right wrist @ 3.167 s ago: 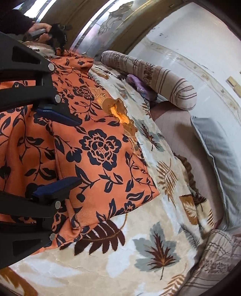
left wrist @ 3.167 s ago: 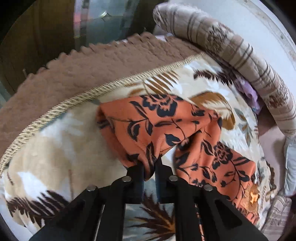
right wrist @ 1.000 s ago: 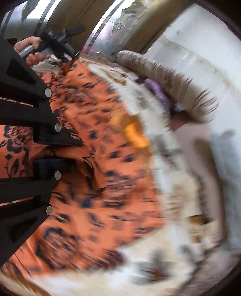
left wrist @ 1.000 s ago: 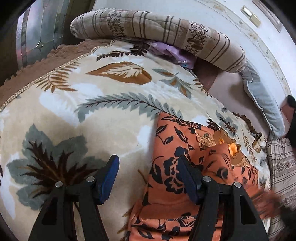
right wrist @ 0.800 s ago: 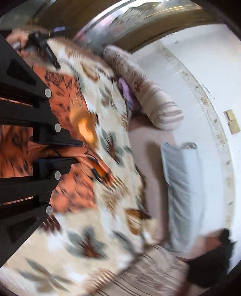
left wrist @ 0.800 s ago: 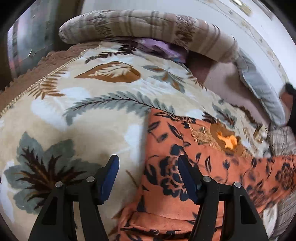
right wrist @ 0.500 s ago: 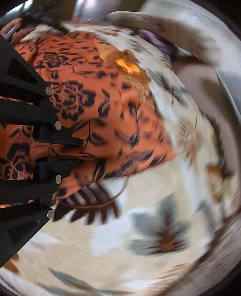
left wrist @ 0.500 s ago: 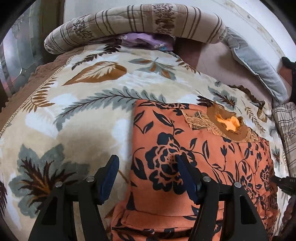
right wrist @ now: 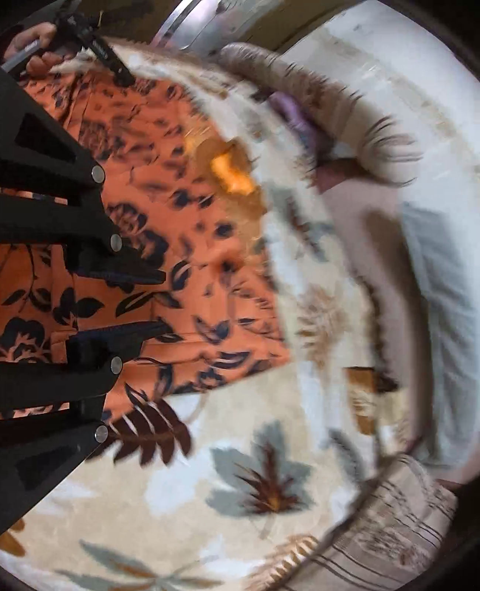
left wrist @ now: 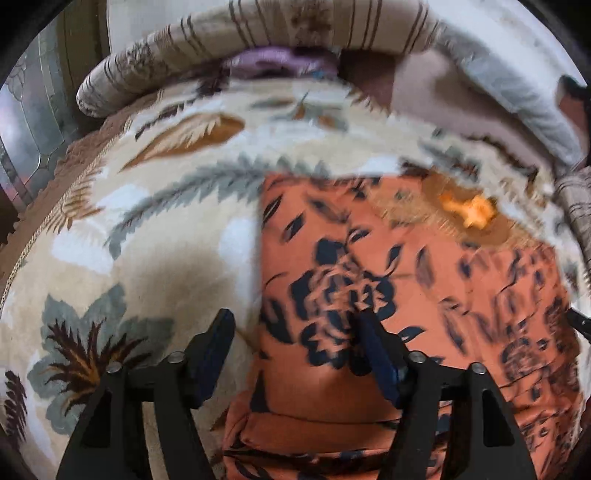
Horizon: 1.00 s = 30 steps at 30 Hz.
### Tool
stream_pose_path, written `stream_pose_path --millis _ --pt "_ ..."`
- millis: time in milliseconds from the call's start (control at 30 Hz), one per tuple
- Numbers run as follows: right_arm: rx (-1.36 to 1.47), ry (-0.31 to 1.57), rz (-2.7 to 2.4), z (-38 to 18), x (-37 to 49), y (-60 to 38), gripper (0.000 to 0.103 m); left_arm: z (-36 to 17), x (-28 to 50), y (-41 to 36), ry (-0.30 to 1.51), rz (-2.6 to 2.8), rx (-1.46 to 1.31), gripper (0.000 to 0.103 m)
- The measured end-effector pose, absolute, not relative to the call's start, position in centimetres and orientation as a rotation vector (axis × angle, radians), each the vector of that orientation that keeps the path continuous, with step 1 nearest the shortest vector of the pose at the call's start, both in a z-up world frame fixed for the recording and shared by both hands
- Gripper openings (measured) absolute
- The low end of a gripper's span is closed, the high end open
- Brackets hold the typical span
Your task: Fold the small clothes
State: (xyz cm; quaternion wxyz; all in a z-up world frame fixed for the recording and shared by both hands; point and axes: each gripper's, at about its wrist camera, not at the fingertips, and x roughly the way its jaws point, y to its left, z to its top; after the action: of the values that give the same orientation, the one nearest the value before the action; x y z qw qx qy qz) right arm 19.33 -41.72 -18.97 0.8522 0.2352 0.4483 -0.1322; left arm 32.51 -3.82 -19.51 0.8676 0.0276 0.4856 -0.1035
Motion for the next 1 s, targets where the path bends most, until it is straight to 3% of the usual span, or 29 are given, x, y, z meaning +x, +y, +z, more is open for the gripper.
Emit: stream_pose_path --millis 300,500,800,833,1000 --pt "0.503 0.900 -0.233 -17.3 21.5 -41.7 0.023 -18.2 32.1 -4.4 0.930 -0.226 0.066 0.074" --pt "0.533 0.936 -0.267 -20.1 24.5 -42.0 0.024 -20.3 33.5 -3.9 1.032 -0.186 0.076 0.089" --pt "0.554 0.926 -0.217 -18.4 20.0 -41.2 0.027 -18.4 32.1 -4.2 0.946 -0.230 0.069 0.088" --pt "0.551 0.950 -0.220 -19.0 19.7 -41.2 0.031 -18.8 32.0 -4.6 0.962 -0.227 0.103 0.088" --pt "0.554 0.941 -0.203 -18.9 17.1 -40.7 0.031 -20.2 31.8 -5.1 1.007 -0.227 0.150 0.089"
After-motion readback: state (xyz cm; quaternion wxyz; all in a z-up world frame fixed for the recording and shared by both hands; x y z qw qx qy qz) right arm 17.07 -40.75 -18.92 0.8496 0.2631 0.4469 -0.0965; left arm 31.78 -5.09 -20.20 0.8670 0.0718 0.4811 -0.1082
